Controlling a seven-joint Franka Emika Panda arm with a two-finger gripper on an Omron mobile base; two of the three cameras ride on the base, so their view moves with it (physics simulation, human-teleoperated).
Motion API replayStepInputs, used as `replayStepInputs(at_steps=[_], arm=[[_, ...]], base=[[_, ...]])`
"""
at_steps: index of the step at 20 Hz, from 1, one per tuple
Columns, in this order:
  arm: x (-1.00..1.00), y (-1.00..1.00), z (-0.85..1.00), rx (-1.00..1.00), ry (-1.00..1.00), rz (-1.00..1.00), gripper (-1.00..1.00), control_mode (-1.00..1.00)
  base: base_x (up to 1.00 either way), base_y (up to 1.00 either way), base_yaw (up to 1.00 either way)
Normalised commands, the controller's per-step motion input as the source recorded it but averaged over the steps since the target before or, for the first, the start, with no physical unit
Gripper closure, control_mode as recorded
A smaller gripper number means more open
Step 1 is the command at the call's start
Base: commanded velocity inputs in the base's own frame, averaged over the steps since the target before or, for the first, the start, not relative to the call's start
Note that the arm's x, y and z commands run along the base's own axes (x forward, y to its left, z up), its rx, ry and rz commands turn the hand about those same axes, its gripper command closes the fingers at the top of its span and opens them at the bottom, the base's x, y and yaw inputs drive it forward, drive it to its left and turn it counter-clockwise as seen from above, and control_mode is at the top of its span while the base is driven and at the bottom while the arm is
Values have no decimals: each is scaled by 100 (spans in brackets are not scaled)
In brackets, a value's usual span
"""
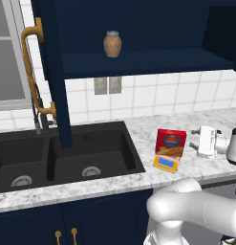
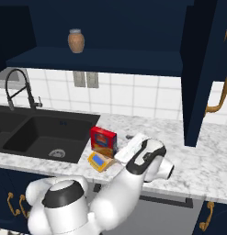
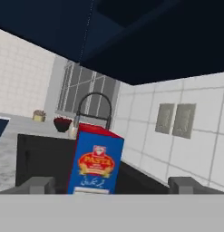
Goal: Pick the boxed food and place it on the digital scale for weighing, and close the cabinet.
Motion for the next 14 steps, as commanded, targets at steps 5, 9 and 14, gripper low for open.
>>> replayStepInputs(at_steps=[5, 9, 14], arm=[[-70, -29, 32, 0, -46, -4, -100, -100], [-83, -32, 75, 0, -52, -17, -100, -100], [-68, -48, 99, 0, -38, -19, -100, -100]], base=[[0, 0, 0], [0, 0, 0], [0, 0, 0]])
